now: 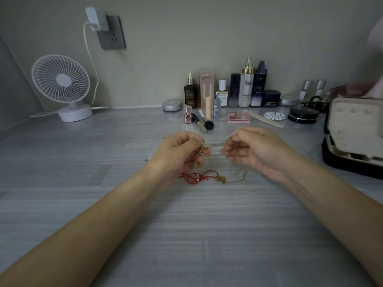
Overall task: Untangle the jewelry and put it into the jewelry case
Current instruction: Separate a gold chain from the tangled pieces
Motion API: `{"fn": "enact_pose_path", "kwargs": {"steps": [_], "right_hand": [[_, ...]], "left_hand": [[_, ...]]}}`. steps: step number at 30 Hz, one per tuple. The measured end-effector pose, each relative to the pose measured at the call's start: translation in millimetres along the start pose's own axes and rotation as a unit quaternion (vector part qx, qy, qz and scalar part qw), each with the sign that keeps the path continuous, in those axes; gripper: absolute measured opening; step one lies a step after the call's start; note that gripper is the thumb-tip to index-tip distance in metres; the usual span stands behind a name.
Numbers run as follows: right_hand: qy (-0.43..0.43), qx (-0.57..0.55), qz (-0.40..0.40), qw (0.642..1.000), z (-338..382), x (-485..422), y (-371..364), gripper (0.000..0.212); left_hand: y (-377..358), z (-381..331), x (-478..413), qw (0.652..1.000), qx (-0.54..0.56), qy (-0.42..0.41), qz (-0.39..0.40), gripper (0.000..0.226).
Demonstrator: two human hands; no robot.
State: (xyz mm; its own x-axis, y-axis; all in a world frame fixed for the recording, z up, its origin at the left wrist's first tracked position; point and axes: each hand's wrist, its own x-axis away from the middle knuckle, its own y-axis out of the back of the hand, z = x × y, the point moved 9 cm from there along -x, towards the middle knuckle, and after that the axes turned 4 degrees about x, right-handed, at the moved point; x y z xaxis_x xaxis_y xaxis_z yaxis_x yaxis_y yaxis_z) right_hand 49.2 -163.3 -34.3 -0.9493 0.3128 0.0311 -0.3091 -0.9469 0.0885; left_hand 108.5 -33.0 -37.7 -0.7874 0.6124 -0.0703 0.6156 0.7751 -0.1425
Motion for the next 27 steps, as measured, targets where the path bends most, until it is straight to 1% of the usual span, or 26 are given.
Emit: {"fn": "enact_pose_path", "kwargs": {"steps": [1, 2, 3, 5, 8, 10, 18, 23, 27], "right_hand": [[-0.018, -0.031, 0.009, 0.999, -2, 1, -2, 0.023], [-0.027, -0.036, 0.017, 0.999, -3, 1, -3, 0.020], [-0.026, -0.014, 0.023, 0.999, -3, 1, -3, 0.017], [-0.002, 0.073, 0.034, 0.997, 1, 4, -4, 0.006], [0.038, 0.164, 0.046, 0.985, 8, 9, -11, 0.017], [0.069, 0.194, 0.045, 0.977, 13, 12, -13, 0.014], [0.160, 0.205, 0.031, 0.965, 18, 10, -20, 0.006], [0.215, 0.275, -0.033, 0.937, 19, 10, -19, 0.009], [0.255, 0.366, -0.063, 0.893, 23, 16, -24, 0.004]], "left_hand": [[0, 0, 0, 1.000, 0.001, 0.000, 0.000, 0.020], [-1, 1, 0, 1.000, 0.004, 0.000, 0.000, 0.019], [-2, 1, 0, 1.000, 0.007, 0.000, 0.003, 0.018], [-3, 1, 0, 1.000, 0.009, 0.000, 0.008, 0.018], [-6, 1, 1, 1.000, 0.005, -0.002, 0.018, 0.016], [-6, 1, 1, 1.000, -0.002, -0.002, 0.019, 0.014], [-2, 2, 3, 0.999, -0.031, 0.009, 0.008, 0.011], [1, 4, 3, 0.998, -0.064, 0.013, -0.004, 0.014], [0, 6, 3, 0.996, -0.081, 0.025, -0.005, 0.012]]}}
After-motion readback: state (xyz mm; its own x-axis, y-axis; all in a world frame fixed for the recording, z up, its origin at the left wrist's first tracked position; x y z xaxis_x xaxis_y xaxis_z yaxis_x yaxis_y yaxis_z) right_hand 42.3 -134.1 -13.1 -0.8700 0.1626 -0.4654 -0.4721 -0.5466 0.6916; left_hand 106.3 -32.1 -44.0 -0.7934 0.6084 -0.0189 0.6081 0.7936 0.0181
